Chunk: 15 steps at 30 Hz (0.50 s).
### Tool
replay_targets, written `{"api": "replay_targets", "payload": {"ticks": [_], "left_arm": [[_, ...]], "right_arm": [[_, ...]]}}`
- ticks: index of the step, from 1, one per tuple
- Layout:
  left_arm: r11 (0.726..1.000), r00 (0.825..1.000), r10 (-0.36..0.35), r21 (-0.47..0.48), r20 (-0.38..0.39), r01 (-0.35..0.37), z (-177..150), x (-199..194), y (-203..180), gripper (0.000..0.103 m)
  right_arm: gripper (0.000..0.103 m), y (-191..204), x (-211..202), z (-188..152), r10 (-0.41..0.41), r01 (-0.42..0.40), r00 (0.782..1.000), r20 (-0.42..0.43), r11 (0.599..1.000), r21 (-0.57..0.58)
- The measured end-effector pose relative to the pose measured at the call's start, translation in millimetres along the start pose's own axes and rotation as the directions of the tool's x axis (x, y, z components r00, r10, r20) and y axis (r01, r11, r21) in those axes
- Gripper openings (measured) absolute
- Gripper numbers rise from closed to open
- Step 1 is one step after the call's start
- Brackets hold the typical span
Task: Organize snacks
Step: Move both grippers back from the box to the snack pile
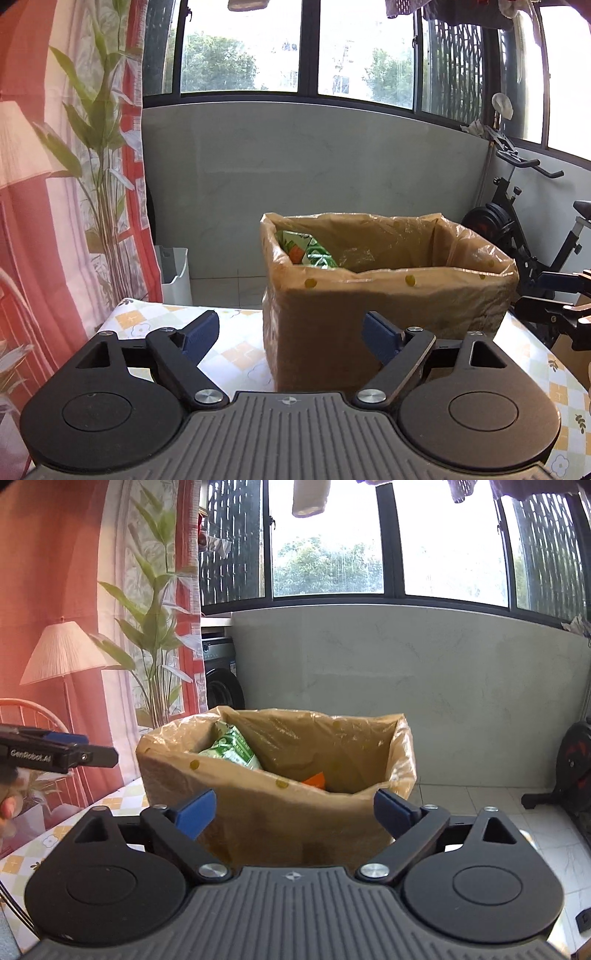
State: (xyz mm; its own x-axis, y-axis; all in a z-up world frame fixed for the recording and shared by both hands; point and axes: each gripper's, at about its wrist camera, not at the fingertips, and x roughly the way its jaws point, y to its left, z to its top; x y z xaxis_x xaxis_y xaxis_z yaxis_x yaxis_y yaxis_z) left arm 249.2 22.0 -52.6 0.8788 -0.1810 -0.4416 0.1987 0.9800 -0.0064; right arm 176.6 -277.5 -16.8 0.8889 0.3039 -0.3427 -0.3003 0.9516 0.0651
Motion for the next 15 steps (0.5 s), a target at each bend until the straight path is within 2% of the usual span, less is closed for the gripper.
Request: {"api": "replay_targets", "payload": {"ticks": [3, 8, 15], "left_arm": [[1.000, 1.000, 0.010, 0.006, -0.018, -0.010, -15, -10, 8, 0.087], [0.999, 0.999, 0.035, -0.006, -0.040, -0.036, -36, -21, 21, 0.087], [0.998, 0.995, 0.062, -0.029, -0.076, -0.064, -64, -27, 33, 0.087]], "right_arm": [[0.100, 7, -3, -12, 0.002, -0.002, 1.000, -0.003, 1.000, 0.000], [0.101, 15, -1, -32, -0.007, 0.008, 1.000, -0.026, 1.000, 0.024], [0.102, 15, 0, -61, -0.049, 0.057, 0.997, -0.063, 0.989, 0.134]]}}
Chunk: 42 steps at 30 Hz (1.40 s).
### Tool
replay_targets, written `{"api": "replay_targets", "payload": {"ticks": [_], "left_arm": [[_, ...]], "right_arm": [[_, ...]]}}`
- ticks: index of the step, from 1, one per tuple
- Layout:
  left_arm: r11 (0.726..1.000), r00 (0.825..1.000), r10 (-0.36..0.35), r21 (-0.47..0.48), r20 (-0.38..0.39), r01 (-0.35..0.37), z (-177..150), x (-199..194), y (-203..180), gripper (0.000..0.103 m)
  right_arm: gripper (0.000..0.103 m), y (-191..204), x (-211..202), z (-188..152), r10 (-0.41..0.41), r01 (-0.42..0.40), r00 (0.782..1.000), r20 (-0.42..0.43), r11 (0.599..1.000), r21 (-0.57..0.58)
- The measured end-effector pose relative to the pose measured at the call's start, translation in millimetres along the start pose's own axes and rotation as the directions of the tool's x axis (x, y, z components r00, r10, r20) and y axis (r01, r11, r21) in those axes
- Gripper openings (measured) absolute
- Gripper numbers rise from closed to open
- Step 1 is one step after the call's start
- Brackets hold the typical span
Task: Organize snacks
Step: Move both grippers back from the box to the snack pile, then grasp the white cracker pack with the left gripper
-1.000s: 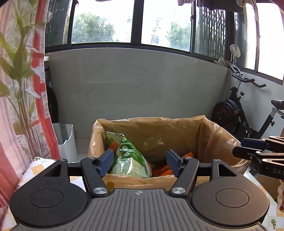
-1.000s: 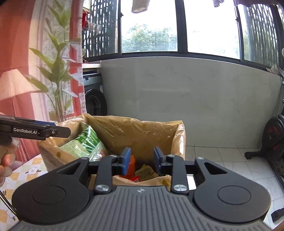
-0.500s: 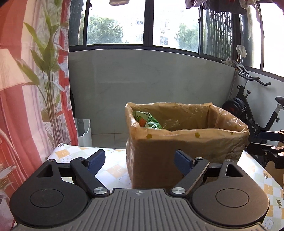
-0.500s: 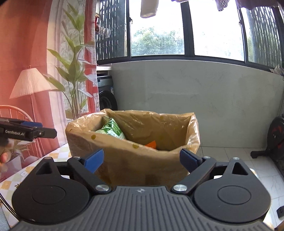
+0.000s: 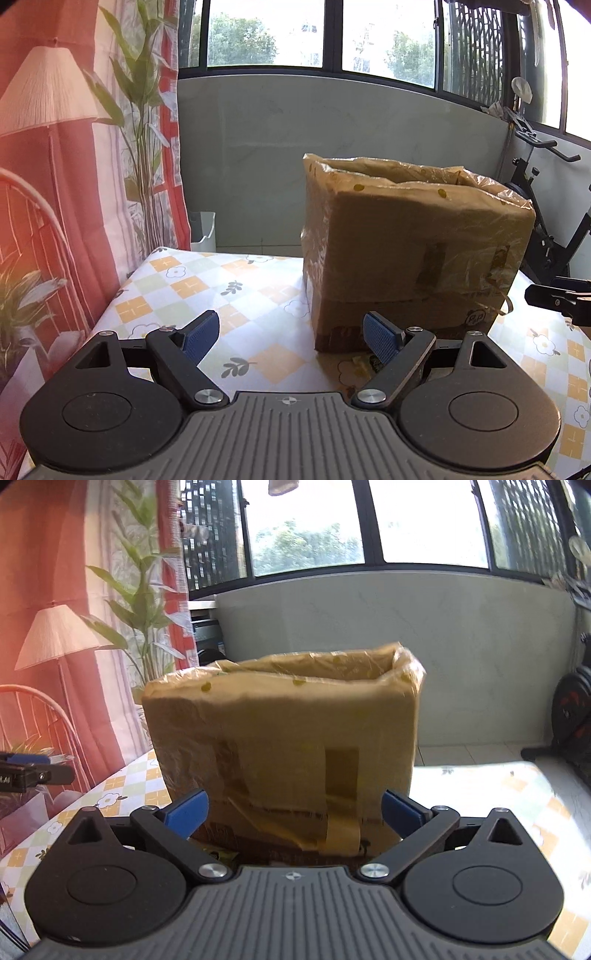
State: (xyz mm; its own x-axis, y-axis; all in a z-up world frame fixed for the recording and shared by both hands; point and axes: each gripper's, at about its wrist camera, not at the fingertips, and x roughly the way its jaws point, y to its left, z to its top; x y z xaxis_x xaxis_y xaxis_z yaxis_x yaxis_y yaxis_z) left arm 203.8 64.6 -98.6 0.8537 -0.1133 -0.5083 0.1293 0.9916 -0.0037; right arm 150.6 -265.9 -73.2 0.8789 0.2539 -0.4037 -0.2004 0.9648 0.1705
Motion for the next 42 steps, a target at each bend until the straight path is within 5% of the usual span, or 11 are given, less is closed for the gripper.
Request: {"api": "replay_targets", "payload": {"ticks": [16, 26, 32, 42], "left_arm": [[0.999, 0.987, -0.038, -0.034, -0.155, 0.033, -76, -12, 3, 0.086], [0.989, 0.949, -0.119, -0.120, -0.291, 0.087, -103, -16, -3, 0.081], [0.973, 0.910, -0.187, -0.200, -0.369, 0.119, -113, -4, 2, 0.065], [0.992, 0.902, -0.123, -0.085, -0.413, 0.096, -111, 4, -17, 0.078]], "right_arm": [[0.102, 11, -20, -73, -0.072, 0.077, 0.995, -0.073, 0.994, 0.077], [0.102, 43, -15, -89, 0.002, -0.006, 0.992, -0.124, 0.999, -0.039], [0.102, 45, -12, -94, 0.015, -0.018, 0.991, -0.136, 0.999, -0.026], [0.102, 40, -8, -99, 0.032, -0.030, 0.988, -0.150, 0.999, 0.016]]}}
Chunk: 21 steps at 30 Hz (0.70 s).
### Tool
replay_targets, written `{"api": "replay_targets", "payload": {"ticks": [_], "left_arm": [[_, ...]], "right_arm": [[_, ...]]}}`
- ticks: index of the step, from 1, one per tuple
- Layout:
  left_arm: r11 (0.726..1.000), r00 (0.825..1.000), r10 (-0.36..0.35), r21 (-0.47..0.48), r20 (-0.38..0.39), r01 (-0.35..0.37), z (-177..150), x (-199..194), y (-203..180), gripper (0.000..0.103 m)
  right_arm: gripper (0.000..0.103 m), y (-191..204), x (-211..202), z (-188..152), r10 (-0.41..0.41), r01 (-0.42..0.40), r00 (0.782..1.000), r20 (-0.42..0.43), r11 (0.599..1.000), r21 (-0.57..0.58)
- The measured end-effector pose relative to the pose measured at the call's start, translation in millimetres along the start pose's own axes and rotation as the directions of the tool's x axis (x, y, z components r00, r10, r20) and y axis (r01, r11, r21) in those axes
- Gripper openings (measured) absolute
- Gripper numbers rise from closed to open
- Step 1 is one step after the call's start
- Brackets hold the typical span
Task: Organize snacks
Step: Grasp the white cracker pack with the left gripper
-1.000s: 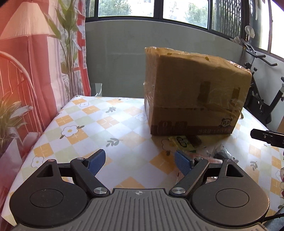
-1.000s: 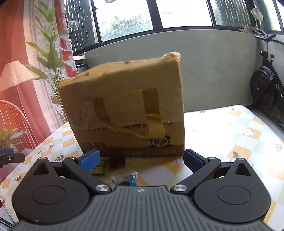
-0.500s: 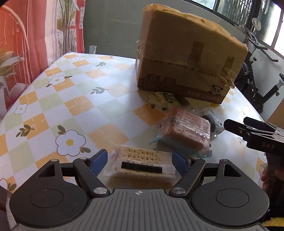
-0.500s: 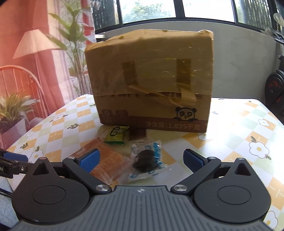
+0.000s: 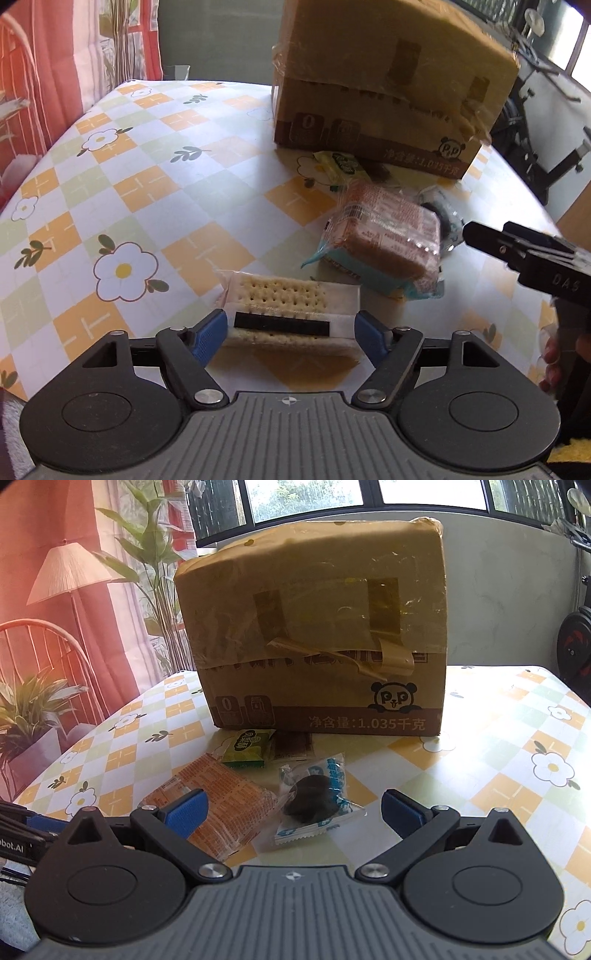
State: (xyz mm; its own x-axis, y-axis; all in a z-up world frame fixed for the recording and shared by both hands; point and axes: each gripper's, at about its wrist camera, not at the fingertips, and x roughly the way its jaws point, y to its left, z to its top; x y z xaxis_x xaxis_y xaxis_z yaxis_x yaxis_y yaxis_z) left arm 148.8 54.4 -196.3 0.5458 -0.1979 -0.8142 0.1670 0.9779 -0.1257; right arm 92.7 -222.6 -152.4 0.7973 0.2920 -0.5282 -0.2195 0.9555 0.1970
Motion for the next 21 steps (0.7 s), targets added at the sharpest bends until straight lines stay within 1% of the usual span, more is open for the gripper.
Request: {"api": "replay_targets", "payload": {"ticks": [2, 3, 6, 10, 11, 16, 19, 21], "left_arm": [[1.000, 1.000, 0.010, 0.008, -0.024, -0.010, 0, 5, -1, 0.079], [1.000, 0.999, 0.010, 0.008, -0.033, -0.010, 0, 6, -1, 0.082], [0.999, 0.999, 0.016, 0.033, -0.034, -0.015, 0, 9, -5, 0.086], [0.997, 0.999, 0.025, 0.071, -0.023, -0.023, 2, 12, -11, 0.088], [0.997, 0.999, 0.025, 0.077, -0.024, -0.023, 3, 13, -12, 0.089], [0.991, 0.998, 0.043, 0.130, -0.041, -0.037, 3, 20, -20, 0.093], [0.985, 0.997, 0.075, 0.158, -0.032, -0.069, 3, 24, -22, 0.093], [0.983, 0.994, 0.103, 0.155, -0.022, -0.098, 6, 27, -19, 0.094]], "right_arm": [[0.102, 1, 0, -1, 0.005, -0.005, 1.000, -0.001, 1.000, 0.001], [0.102, 2, 0, -1, 0.007, -0.007, 1.000, -0.001, 1.000, 0.001], [0.102, 1, 0, -1, 0.008, -0.008, 1.000, -0.001, 1.000, 0.007], [0.102, 1, 2, -2, 0.011, -0.011, 1.000, -0.008, 1.000, 0.015], [0.102, 1, 2, -2, 0.012, -0.012, 1.000, -0.009, 1.000, 0.015], [0.102, 0, 2, -3, 0.013, -0.013, 1.000, -0.009, 1.000, 0.022], [0.102, 0, 3, -3, 0.013, -0.013, 1.000, -0.012, 1.000, 0.027], [0.102, 0, 2, -4, 0.013, -0.013, 1.000, -0.013, 1.000, 0.028]]}}
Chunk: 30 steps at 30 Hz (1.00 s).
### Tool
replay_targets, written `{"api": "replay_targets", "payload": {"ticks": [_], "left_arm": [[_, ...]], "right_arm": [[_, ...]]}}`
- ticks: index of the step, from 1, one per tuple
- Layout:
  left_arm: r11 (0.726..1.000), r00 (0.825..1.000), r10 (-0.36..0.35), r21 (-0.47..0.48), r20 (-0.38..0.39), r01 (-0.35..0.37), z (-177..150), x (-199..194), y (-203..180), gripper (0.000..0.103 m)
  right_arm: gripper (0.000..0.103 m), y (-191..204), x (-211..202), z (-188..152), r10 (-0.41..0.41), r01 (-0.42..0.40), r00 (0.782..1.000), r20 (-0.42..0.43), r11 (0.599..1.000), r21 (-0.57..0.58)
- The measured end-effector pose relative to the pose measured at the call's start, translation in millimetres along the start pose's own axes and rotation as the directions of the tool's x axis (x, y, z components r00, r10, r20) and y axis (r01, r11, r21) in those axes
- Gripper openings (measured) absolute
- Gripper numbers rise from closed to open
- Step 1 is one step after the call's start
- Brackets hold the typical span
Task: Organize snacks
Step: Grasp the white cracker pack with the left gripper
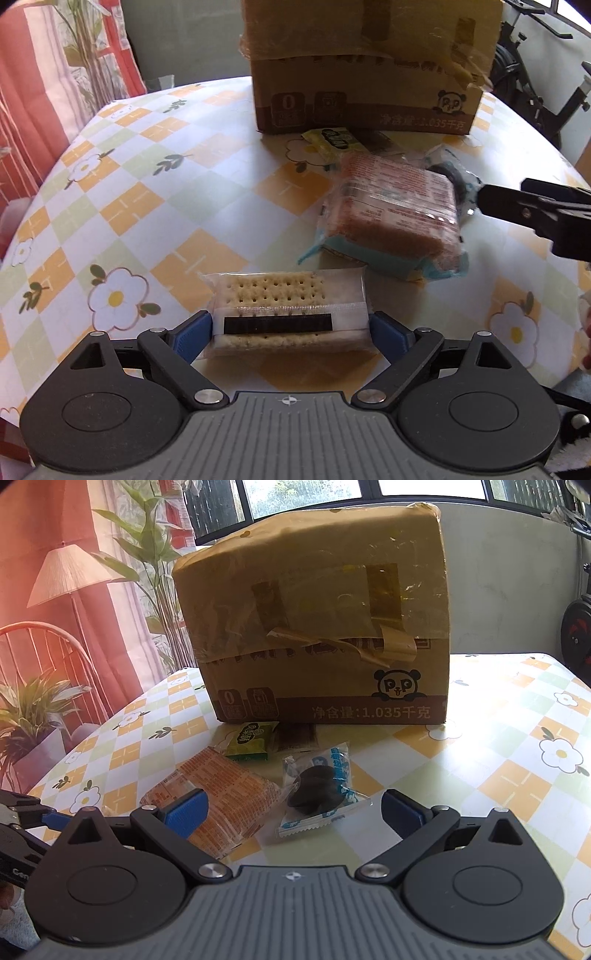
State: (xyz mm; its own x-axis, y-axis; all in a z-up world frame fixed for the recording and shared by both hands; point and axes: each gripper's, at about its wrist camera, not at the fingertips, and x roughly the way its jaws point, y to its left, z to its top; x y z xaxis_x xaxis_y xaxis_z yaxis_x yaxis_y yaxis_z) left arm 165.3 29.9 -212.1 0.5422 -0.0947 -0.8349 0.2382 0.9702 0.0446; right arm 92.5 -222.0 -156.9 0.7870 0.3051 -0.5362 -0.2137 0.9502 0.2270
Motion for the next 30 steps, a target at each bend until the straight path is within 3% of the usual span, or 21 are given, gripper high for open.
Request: {"api": "replay_targets", "payload": {"ticks": [11, 13, 15, 17, 23, 27, 30], "left_arm": [[0.997, 0.999, 0.049, 0.056, -0.012, -0.048, 40, 24, 47, 0.093], [0.999, 0.999, 0.048, -0.017, -0.015, -0.048, 47, 20, 62, 0.090], [0.992, 1.000, -0.021, -0.122, 0.008, 0.022, 50, 9, 77, 0.090], [0.969, 0.996, -0.090, -0.229, 0.029, 0.094, 48, 0, 91, 0.090], [0.896, 0.980, -0.201, -0.404, 0.005, 0.186, 28, 4, 102, 0.081], [0.876, 0.990, -0.139, -0.465, 0.014, 0.130, 30, 17, 110, 0.081], [0.883, 0.994, -0.094, -0.457, 0.050, 0.107, 39, 22, 113, 0.081]], "right_arm": [[0.102, -1, 2, -2, 0.000, 0.000, 1.000, -0.011, 1.000, 0.005], [0.102, -1, 2, -2, 0.001, -0.001, 1.000, -0.009, 1.000, 0.004], [0.102, -1, 1, -2, -0.002, 0.002, 1.000, -0.006, 1.000, 0.007], [0.102, -2, 2, -3, -0.004, 0.004, 1.000, -0.009, 1.000, 0.016], [0.102, -1, 3, -3, 0.003, -0.003, 1.000, -0.010, 1.000, 0.017], [0.102, -1, 3, -4, 0.003, -0.003, 1.000, -0.016, 1.000, 0.018], [0.102, -3, 4, -4, 0.002, -0.001, 1.000, -0.021, 1.000, 0.025]]}}
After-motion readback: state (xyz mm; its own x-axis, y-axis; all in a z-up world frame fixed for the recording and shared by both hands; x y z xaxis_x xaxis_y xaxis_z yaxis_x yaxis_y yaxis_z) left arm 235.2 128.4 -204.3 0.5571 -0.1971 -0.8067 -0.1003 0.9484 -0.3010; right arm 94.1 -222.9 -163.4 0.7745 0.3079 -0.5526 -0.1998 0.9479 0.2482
